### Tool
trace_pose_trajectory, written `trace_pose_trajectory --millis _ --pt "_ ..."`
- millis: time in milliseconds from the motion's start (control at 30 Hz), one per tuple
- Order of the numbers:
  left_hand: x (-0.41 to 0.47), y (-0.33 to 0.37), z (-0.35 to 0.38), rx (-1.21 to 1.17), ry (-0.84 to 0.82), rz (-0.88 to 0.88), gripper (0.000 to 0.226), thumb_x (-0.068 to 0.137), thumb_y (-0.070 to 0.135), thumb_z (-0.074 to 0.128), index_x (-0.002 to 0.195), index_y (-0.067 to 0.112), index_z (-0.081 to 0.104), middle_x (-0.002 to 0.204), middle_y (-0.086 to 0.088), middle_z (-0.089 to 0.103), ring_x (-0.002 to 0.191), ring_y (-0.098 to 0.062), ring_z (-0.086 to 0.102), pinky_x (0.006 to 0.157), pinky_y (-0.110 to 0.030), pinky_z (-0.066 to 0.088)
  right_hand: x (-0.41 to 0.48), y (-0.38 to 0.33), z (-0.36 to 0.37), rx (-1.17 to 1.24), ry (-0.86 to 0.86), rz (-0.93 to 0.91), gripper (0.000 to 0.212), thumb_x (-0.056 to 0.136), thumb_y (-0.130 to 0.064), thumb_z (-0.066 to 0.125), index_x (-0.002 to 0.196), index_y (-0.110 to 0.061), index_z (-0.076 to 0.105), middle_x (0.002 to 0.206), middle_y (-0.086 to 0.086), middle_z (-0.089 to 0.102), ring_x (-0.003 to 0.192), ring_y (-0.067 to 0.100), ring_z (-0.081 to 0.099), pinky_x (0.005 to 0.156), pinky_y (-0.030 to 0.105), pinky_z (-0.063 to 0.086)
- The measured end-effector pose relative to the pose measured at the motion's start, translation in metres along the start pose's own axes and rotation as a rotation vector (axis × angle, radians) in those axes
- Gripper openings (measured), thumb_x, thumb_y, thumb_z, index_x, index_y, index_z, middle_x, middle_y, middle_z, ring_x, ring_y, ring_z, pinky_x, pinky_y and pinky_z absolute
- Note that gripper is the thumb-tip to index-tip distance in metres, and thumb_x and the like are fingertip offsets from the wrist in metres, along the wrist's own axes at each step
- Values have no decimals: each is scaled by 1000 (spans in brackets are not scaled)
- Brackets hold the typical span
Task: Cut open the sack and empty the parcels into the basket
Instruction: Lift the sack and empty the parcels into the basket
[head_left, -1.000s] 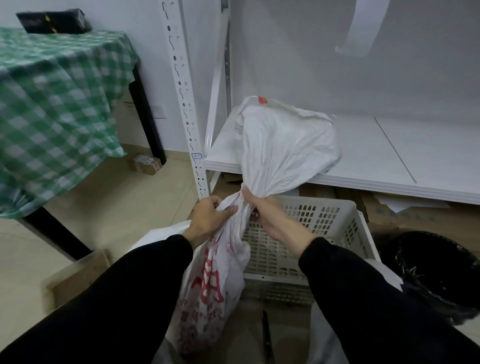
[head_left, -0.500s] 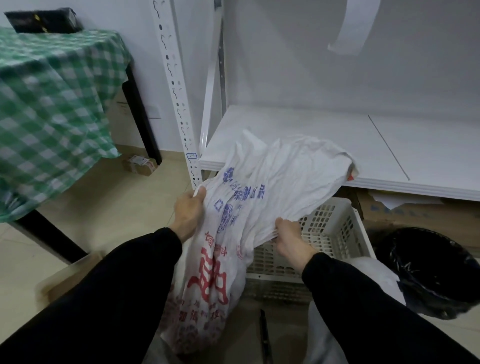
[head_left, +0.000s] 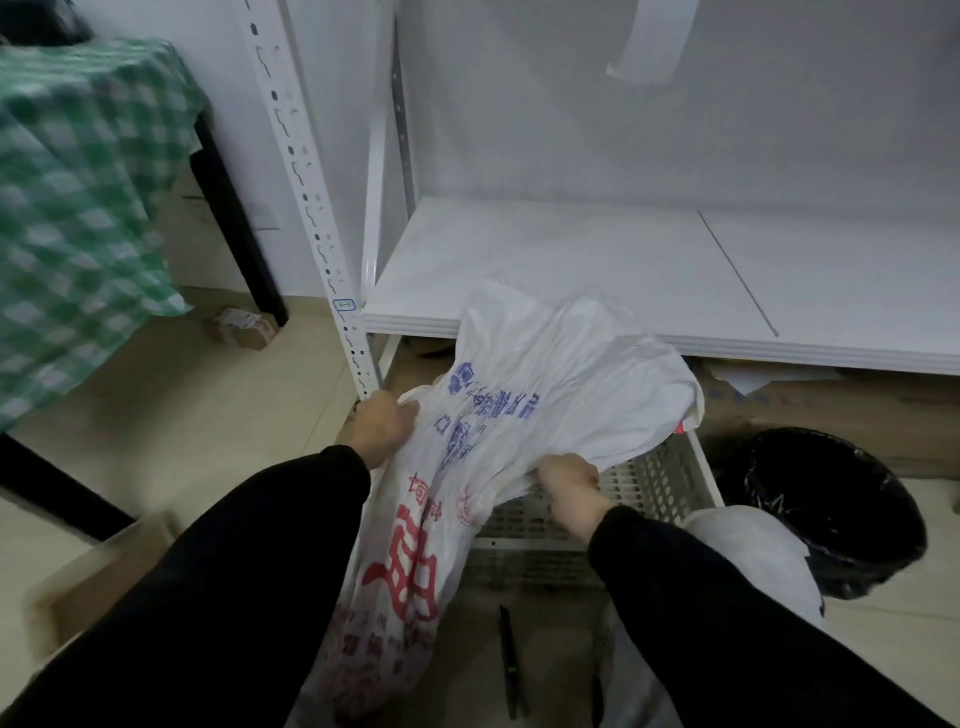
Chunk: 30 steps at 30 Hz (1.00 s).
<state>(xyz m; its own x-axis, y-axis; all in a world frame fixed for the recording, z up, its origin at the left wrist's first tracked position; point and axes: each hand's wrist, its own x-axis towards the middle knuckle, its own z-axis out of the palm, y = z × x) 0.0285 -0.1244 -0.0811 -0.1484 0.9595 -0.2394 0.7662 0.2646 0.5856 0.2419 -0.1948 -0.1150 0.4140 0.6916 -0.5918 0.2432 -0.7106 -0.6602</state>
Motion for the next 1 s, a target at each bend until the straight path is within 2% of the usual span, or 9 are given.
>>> trace_pose_trajectory --millis 67,133,200,300,433,600,733,900,1000 --pt "0 5 9 13 6 -13 41 97 27 54 111 -10 62 115 -25 64 107 -38 60 75 -31 40 -25 4 1 -128 244 -235 68 91 -13 54 148 -4 18 152 19 21 135 32 27 113 44 31" --pt "4 6 18 -24 -6 -32 42 95 29 58 112 -9 62 115 -24 65 105 -38 61 74 -32 42 -50 12 3 -511 451 -760 82 84 -19 61 152 -12 14 156 16 10 140 32 15 117 49 22" --pt "8 6 21 -101 -33 -60 43 94 30 60 112 -8 62 114 -22 65 104 -36 62 73 -32 43 -47 17 0 -754 285 -1045 73 89 -25 53 153 -18 20 160 13 9 146 31 9 119 51 17" --pt "12 -3 23 -144 -119 -74 45 92 35 64 108 -6 64 114 -20 66 101 -33 63 72 -33 46 -25 18 1 -960 -165 -1011 80 91 -31 55 155 -24 8 161 8 13 147 27 13 119 50 18" --pt "5 -14 21 -39 -211 39 43 91 50 62 85 7 61 107 -19 68 84 -25 59 69 -30 44 2 24 9 -990 -170 -999 55 92 -37 56 142 -23 37 140 10 38 125 31 43 102 44 40" --pt "-10 -39 -16 264 -687 41 78 64 58 84 129 27 53 131 9 55 118 -14 50 105 -32 38 26 38 18 -731 -162 -843 24 101 -19 42 120 -15 56 130 9 56 116 25 55 102 29 39" --pt "-3 -123 -34 642 -549 -136 143 40 70 83 156 19 16 159 0 31 144 -22 32 118 -40 27 32 42 32 -577 -138 -656 31 104 -21 31 115 -9 57 120 19 62 109 33 57 97 37 43" --pt "-15 -167 -14 512 -175 70 39 94 49 55 107 13 62 123 -15 66 114 -33 59 94 -38 46 33 36 48 -708 -189 -566 18 99 -18 36 109 -12 50 123 17 57 110 32 55 96 37 44" --pt "-13 -150 -11 510 -50 125 38 104 34 41 99 4 64 112 -24 68 106 -40 62 89 -39 47 29 26 55 -825 -109 -563 33 101 -28 38 129 -15 48 137 14 42 122 31 43 106 39 37"
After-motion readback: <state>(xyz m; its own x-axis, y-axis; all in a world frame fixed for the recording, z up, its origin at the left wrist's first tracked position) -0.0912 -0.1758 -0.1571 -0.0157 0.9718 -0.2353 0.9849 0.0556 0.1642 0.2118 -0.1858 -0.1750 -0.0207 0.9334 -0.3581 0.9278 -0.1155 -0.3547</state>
